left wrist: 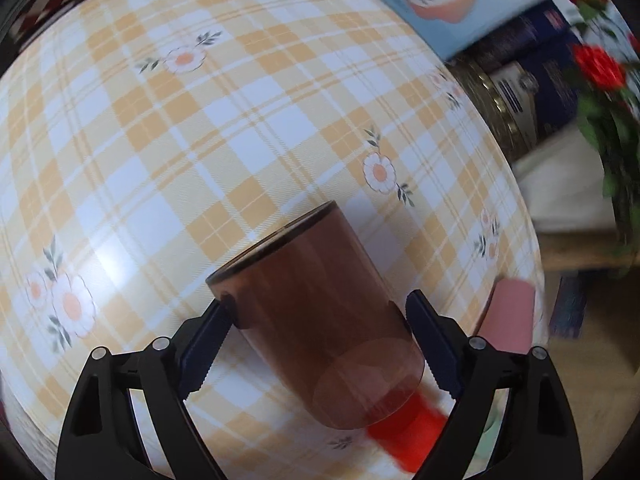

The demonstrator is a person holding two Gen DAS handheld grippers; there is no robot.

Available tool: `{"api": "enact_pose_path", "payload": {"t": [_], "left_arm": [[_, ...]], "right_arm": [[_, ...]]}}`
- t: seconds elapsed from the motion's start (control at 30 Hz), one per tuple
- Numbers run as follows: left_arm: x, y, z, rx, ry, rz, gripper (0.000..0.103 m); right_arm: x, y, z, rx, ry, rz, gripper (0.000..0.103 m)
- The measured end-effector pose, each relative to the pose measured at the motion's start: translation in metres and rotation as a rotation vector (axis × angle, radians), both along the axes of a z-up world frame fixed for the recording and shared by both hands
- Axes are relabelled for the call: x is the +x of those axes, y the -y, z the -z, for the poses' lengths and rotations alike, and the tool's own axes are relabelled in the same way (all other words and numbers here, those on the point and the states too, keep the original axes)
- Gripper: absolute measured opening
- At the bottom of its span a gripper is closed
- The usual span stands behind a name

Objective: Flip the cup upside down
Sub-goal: 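Close the left gripper around the brown cup's body, then lift and rotate the brown cup, stand it on its base, open left gripper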

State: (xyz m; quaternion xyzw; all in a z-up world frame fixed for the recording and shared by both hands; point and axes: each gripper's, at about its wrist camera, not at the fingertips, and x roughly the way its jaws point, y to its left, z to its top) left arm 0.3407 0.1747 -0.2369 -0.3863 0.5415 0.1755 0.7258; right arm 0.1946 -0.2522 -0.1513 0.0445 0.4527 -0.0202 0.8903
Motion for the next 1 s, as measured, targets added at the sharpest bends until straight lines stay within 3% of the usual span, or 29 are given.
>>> {"api": "enact_pose_path", "payload": {"t": [0.17,0.27,0.53,0.87,1.0], "left_arm": [[-0.012,0.002,0.002,-0.004,0.029,0.169,0.085],[-0.016,-0.003,0.004,-0.014,0.041,0.166,0.085],[-0.032,0.003,-0.003,-0.014,0.07,0.196,0.074],[-0.107,0.038,-0.023,-0.003,0.055,0.421,0.073],[-0.126,0.078,-0.021,-0.009,0.03,0.554,0.073]], "right_arm": [[0.002,0.002,0.0,0.001,-0.001,0.006,0.093],[0.002,0.0,0.0,0.008,-0.006,0.006,0.093],[-0.007,0.002,-0.015,0.022,0.031,0.017,0.093],[-0.019,0.015,-0.017,0.059,0.051,0.058,0.093],[-0.024,0.021,-0.017,0.072,0.056,0.071,0.093]]}}
